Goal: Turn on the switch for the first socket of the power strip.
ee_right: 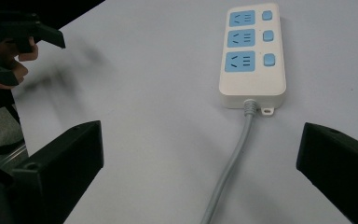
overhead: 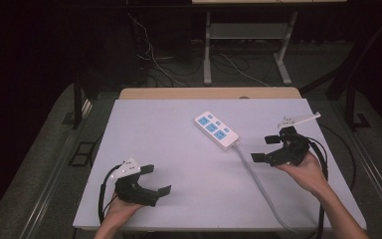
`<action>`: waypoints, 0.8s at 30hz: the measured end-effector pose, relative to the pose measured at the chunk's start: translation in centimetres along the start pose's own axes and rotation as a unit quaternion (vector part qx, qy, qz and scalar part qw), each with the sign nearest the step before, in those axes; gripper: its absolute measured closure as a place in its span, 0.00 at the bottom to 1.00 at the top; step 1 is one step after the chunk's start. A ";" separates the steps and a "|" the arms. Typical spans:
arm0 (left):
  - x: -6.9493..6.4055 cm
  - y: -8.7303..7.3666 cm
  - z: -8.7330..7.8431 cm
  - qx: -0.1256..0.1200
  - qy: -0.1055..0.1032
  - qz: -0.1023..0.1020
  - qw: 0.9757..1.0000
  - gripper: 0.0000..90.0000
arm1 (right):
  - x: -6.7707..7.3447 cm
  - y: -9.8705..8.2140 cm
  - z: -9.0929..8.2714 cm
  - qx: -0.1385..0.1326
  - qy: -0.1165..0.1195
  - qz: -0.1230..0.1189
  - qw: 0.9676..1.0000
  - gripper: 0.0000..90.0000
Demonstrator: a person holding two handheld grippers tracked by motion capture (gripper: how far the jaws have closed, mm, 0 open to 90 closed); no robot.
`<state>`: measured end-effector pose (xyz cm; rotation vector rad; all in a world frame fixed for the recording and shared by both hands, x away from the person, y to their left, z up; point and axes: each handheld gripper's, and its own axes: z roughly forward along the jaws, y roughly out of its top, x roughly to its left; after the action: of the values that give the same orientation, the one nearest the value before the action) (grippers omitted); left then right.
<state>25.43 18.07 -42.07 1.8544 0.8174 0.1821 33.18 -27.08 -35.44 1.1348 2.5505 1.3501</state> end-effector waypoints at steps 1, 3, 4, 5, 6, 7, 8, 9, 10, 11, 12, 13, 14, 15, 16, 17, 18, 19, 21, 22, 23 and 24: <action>0.0 0.0 0.0 0.000 0.000 0.000 1.000 0.00 | 0.0 0.0 0.0 0.000 0.000 0.000 1.000 0.00; 0.0 0.0 0.0 0.001 -0.004 -0.002 1.000 0.00 | -0.2 0.4 0.1 0.002 0.000 0.001 1.000 0.00; 0.1 0.0 0.0 0.001 -0.005 -0.002 1.000 0.00 | -0.2 0.5 0.1 0.003 0.000 0.000 1.000 0.00; 0.1 0.0 0.1 0.002 -0.006 -0.003 1.000 0.00 | -0.2 0.6 0.2 0.003 0.000 0.002 1.000 0.00; 0.1 0.0 0.1 0.003 -0.006 -0.003 1.000 0.00 | -0.3 0.7 0.2 0.004 0.000 0.001 1.000 0.00; 0.1 0.0 0.1 0.004 -0.006 -0.003 1.000 0.00 | -0.3 0.7 0.2 0.004 0.000 0.001 1.000 0.00; 0.1 0.0 0.1 0.005 -0.007 -0.002 1.000 0.00 | -0.3 0.7 0.2 0.004 0.000 0.001 1.000 0.00; 0.1 0.0 0.1 0.005 -0.007 -0.003 1.000 0.00 | -0.4 1.0 0.3 0.006 0.002 0.002 1.000 0.00; 0.1 0.0 0.1 0.005 -0.007 -0.003 1.000 0.00 | -0.4 1.1 0.4 0.007 0.002 0.001 1.000 0.00; 0.1 0.0 0.1 0.005 -0.007 -0.003 1.000 0.00 | -0.4 1.2 0.4 0.008 0.002 0.001 1.000 0.00; 0.2 0.0 0.1 0.005 -0.007 -0.003 1.000 0.00 | -0.5 1.3 0.5 0.008 0.002 0.000 1.000 0.00; 0.2 0.0 0.1 0.005 -0.007 -0.003 1.000 0.00 | -0.5 1.3 0.5 0.008 0.002 0.000 1.000 0.00; 0.2 0.0 0.1 0.005 -0.008 -0.004 1.000 0.00 | -0.6 1.7 0.6 0.010 0.002 -0.002 1.000 0.00; 0.2 -0.1 0.1 0.005 -0.009 -0.004 1.000 0.00 | -0.6 1.9 0.7 0.011 0.003 -0.002 1.000 0.00; 0.2 -0.1 0.2 0.005 -0.009 -0.004 1.000 0.00 | -0.7 2.0 0.7 0.013 0.004 -0.003 1.000 0.00; 0.2 -0.1 0.2 0.005 -0.009 -0.004 1.000 0.00 | -0.8 2.2 0.8 0.014 0.004 -0.002 1.000 0.00; 0.2 -0.1 0.1 0.005 -0.009 -0.004 1.000 0.00 | -0.9 2.4 0.9 0.015 0.003 -0.003 1.000 0.00; 0.2 -0.1 0.1 0.005 -0.009 -0.004 1.000 0.00 | -0.9 2.4 0.9 0.015 0.003 -0.003 1.000 0.00; 0.2 -0.1 0.1 0.005 -0.008 -0.004 1.000 0.00 | -1.0 2.7 0.9 0.015 0.004 -0.002 1.000 0.00; 0.2 -0.1 0.1 0.004 -0.008 -0.005 1.000 0.00 | -1.1 3.1 1.0 0.015 0.005 -0.002 1.000 0.00; 0.2 -0.1 0.1 0.004 -0.008 -0.005 1.000 0.00 | -1.1 3.2 1.0 0.015 0.005 -0.001 1.000 0.00; 0.2 -0.1 0.1 0.003 -0.008 -0.006 1.000 0.00 | -1.2 3.4 1.0 0.016 0.005 -0.001 1.000 0.00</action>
<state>25.64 18.16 -42.24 1.8549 0.8182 0.1570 36.40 -25.92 -33.95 1.1326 2.5895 1.3226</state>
